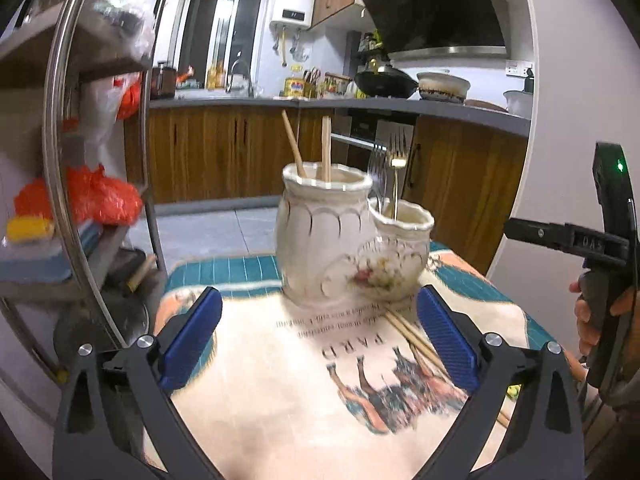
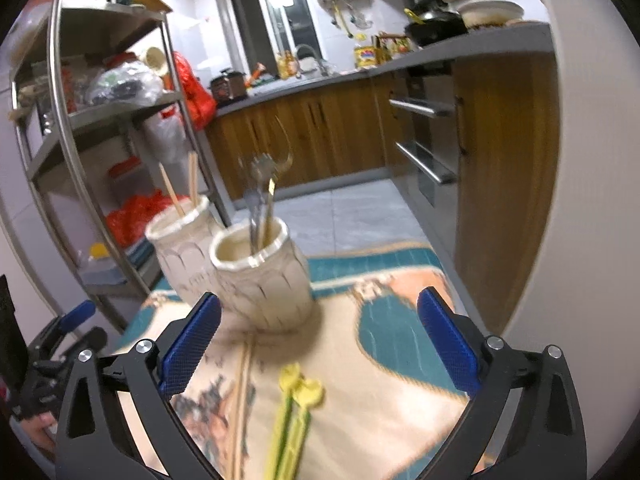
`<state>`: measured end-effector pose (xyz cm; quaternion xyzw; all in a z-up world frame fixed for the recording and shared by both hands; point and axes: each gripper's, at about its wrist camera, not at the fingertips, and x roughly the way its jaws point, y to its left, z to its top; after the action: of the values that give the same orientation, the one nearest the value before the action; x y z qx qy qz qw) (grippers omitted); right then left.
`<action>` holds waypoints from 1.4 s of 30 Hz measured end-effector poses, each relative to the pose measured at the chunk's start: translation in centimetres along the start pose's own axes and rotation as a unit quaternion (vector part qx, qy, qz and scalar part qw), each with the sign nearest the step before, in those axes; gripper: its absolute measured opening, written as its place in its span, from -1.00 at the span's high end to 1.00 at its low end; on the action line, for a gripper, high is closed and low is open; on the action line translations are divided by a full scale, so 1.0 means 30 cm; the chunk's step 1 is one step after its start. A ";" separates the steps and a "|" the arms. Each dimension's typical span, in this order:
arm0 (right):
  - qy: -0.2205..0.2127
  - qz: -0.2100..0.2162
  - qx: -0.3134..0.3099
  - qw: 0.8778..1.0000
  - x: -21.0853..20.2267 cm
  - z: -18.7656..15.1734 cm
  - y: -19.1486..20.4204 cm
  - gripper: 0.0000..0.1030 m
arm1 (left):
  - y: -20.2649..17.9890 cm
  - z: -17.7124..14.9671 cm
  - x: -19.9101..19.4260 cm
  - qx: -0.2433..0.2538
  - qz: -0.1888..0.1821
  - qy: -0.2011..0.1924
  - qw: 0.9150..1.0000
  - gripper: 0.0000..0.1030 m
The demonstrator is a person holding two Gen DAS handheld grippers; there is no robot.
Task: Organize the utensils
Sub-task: 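Withdraw both open tools from the vases back toward the table, then grasp the yellow plastic utensil with right tool while left tool grasps a wooden chopstick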
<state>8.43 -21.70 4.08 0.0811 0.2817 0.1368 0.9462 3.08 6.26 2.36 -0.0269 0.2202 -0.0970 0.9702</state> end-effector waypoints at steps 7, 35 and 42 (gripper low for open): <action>0.040 -0.017 -0.010 0.999 0.004 -0.093 -0.022 -0.90 | 0.009 -0.028 -0.017 -0.021 -0.001 0.015 1.000 -0.88; 0.116 -0.019 -0.076 0.990 0.041 -0.233 0.010 -0.84 | -0.030 -0.068 -0.003 0.007 0.000 0.038 0.999 -0.89; 0.159 0.017 -0.065 0.985 0.060 -0.235 0.043 -0.08 | -0.029 -0.069 -0.003 0.005 -0.001 0.038 0.999 -0.89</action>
<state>5.68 -19.40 -2.37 0.0017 0.4177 0.1818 0.8902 1.95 5.40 0.62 -0.0182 0.2562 -0.0996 0.9613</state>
